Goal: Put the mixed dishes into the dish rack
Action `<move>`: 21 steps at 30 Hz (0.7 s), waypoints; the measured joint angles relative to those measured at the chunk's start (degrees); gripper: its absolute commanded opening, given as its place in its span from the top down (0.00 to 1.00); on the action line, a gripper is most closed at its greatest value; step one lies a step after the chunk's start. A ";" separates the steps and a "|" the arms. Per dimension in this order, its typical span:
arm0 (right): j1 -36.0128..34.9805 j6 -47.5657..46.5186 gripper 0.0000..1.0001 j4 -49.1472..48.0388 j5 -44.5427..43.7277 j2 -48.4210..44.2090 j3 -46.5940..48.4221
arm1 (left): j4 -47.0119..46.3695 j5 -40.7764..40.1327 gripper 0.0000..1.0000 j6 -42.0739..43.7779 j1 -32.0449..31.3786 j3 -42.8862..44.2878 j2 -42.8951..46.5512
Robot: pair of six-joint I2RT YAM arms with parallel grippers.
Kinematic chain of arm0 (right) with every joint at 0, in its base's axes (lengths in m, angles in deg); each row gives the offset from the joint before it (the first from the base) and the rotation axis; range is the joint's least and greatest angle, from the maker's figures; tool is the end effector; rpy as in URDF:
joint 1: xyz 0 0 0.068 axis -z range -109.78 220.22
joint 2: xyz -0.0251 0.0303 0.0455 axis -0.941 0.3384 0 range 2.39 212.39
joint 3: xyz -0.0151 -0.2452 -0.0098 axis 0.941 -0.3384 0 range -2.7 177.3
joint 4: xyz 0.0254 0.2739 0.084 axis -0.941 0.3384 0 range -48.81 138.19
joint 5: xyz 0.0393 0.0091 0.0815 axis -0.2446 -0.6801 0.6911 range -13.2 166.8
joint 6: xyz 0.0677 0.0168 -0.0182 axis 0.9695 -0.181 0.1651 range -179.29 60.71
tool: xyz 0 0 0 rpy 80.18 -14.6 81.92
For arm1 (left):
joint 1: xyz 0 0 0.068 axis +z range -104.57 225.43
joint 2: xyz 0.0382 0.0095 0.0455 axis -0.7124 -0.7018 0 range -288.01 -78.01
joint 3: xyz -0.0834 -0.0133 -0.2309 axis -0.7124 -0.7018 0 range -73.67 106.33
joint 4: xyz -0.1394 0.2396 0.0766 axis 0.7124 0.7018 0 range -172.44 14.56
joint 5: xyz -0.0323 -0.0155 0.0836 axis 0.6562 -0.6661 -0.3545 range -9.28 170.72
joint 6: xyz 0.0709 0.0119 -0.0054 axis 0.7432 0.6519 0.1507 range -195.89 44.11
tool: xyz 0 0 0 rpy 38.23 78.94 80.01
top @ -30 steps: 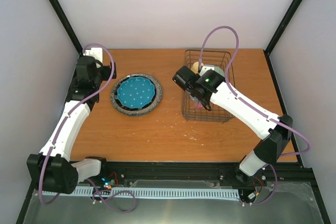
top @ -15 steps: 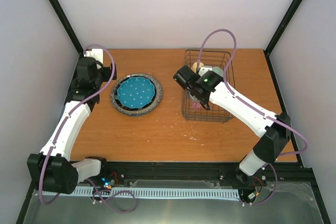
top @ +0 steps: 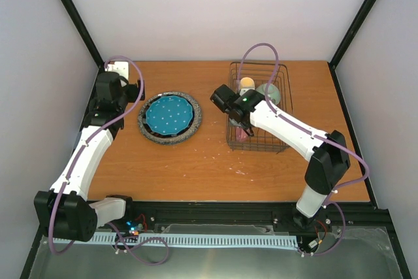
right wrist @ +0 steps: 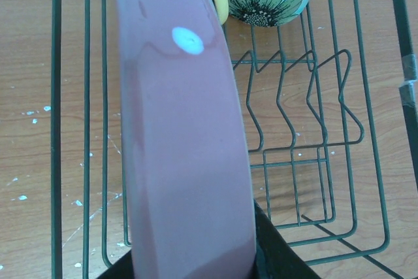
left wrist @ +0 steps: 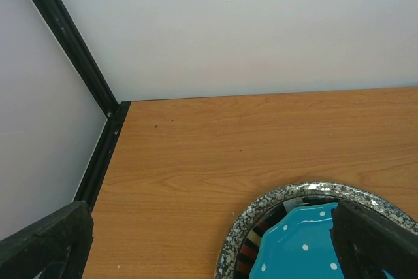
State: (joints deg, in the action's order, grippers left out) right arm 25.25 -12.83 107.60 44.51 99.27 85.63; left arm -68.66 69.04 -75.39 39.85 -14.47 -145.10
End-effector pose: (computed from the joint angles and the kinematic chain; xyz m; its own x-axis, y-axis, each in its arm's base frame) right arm 0.2766 0.2313 0.2465 -0.8326 0.0344 -0.5528 0.1513 0.9742 -0.1672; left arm 0.3292 -0.0199 0.3040 -0.3684 0.0444 -0.9286 -0.0890 0.9926 0.0828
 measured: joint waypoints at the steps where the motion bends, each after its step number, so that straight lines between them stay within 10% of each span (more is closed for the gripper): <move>1: 0.00 -0.26 0.97 -0.02 0.04 0.39 0.00 | 0.00 -0.04 0.00 0.04 0.00 -0.04 0.00; 9: 0.24 -1.16 0.97 -0.57 0.33 2.60 0.33 | -0.04 -0.42 0.00 0.09 0.00 -0.59 0.00; 21: 0.20 -2.62 0.60 -3.76 1.97 3.43 1.25 | -0.04 0.31 0.00 -0.22 0.00 -0.87 0.00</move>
State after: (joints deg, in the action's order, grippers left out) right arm 25.44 -15.46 103.84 46.47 102.70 86.88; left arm -68.70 69.35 -75.61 39.85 -15.34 -145.10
